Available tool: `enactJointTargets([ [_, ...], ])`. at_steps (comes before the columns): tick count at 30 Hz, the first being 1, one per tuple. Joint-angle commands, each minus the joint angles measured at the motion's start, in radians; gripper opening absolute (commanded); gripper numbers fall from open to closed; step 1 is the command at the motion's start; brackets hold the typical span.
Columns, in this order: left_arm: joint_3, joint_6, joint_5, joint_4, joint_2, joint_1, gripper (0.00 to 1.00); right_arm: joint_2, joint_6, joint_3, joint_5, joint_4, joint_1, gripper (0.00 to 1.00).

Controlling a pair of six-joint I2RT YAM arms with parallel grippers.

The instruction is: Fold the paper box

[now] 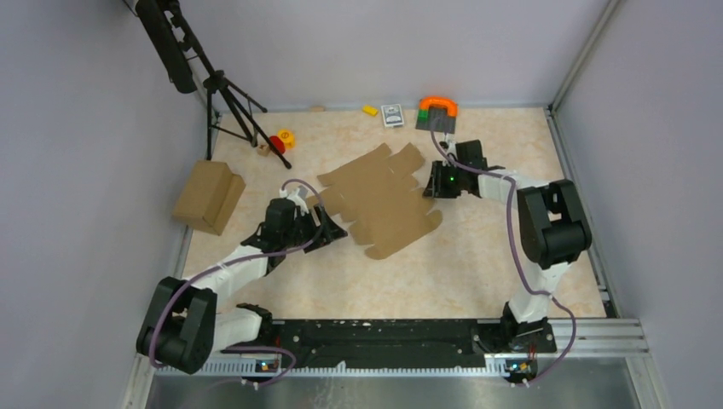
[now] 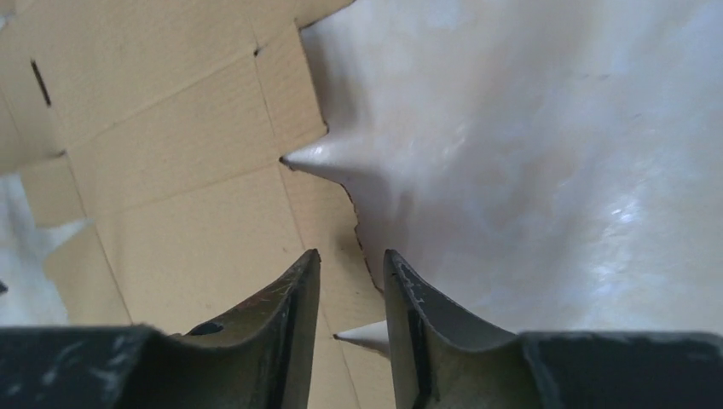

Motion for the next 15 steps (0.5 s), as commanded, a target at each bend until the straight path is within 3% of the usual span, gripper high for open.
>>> enactJointTargets([
  [1,0.061,0.053,-0.002,-0.013,0.026,0.023,0.72,-0.063,-0.011,-0.054,-0.098,0.032,0.019,0.31],
  [3,0.058,0.056,0.022,0.005,0.041,0.042,0.72,-0.099,0.000,-0.093,-0.091,0.038,0.023,0.26],
  [9,0.061,0.033,0.104,0.082,0.143,0.048,0.71,-0.237,0.046,-0.202,-0.091,0.043,0.036,0.22],
  [15,0.144,0.045,0.165,0.043,0.294,0.048,0.60,-0.348,0.111,-0.308,-0.061,0.048,0.059,0.21],
])
